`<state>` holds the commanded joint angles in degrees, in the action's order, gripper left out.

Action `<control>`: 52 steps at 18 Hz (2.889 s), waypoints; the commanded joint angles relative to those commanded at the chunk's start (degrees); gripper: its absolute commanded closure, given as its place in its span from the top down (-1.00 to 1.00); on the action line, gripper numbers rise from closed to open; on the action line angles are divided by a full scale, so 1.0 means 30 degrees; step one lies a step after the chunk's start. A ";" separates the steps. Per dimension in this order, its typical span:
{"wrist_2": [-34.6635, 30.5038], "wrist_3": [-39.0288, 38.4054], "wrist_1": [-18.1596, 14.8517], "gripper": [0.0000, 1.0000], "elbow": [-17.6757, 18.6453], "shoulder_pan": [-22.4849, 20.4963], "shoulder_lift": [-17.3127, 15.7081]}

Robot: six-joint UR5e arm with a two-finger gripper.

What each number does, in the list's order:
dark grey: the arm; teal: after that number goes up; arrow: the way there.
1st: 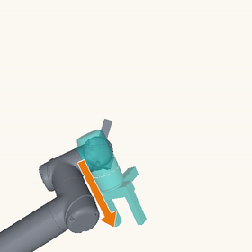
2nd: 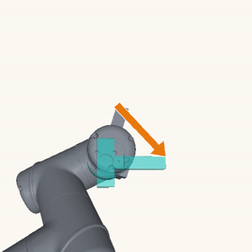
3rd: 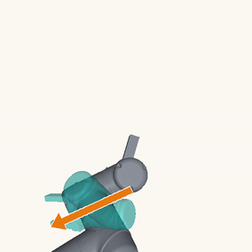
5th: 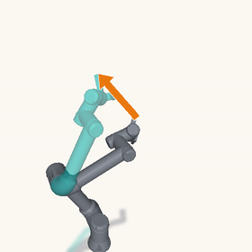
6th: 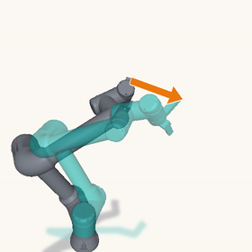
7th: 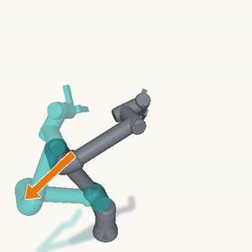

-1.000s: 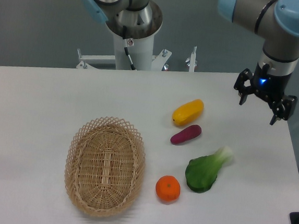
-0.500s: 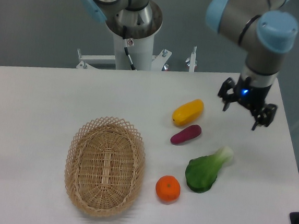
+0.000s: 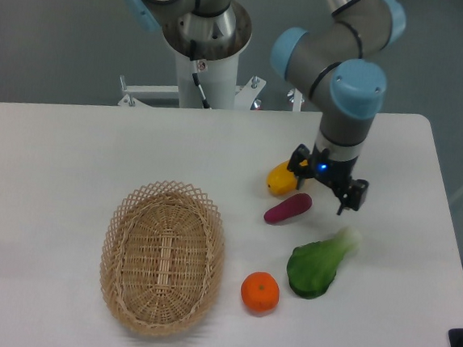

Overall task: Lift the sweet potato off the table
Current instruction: 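Move the open gripper over the purple sweet potato and lower it, then close the gripper around the purple sweet potato, then lift the held sweet potato up and away from the yellow squash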

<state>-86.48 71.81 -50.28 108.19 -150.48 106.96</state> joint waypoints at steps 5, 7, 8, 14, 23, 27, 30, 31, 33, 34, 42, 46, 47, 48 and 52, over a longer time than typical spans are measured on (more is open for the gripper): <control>-0.0702 0.0029 0.1027 1.00 0.0763 0.0675 0.0440; -0.0849 0.0058 0.0998 1.00 0.0909 0.0735 0.0614; -0.0937 0.0059 0.1027 1.00 0.0910 0.0736 0.0732; -0.0967 0.0176 0.1115 1.00 0.0793 0.0970 0.1317; -0.1842 0.0293 0.1672 1.00 0.0968 0.1058 0.1787; -0.2168 0.0879 0.1701 0.99 0.0997 0.1175 0.1875; -0.2168 0.0908 0.1701 0.97 0.0969 0.1175 0.1905; -0.2168 0.0908 0.1701 0.90 0.0968 0.1175 0.1905; -0.2168 0.0908 0.1701 0.68 0.0968 0.1175 0.1905; -0.2168 0.0908 0.1701 0.54 0.0939 0.1175 0.1905; -0.2139 0.1025 0.1701 -0.29 0.0676 0.1175 0.1759; -0.2109 0.1026 0.1730 -0.36 0.0500 0.1175 0.1671; -0.2138 0.1054 0.1701 -0.36 0.0384 0.1175 0.1670; -0.2110 0.1055 0.1701 -0.35 0.0266 0.1146 0.1612; -0.1992 0.1025 0.1263 -0.34 -0.0465 0.1175 0.0619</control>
<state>-92.46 74.88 -46.49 106.80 -146.95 108.82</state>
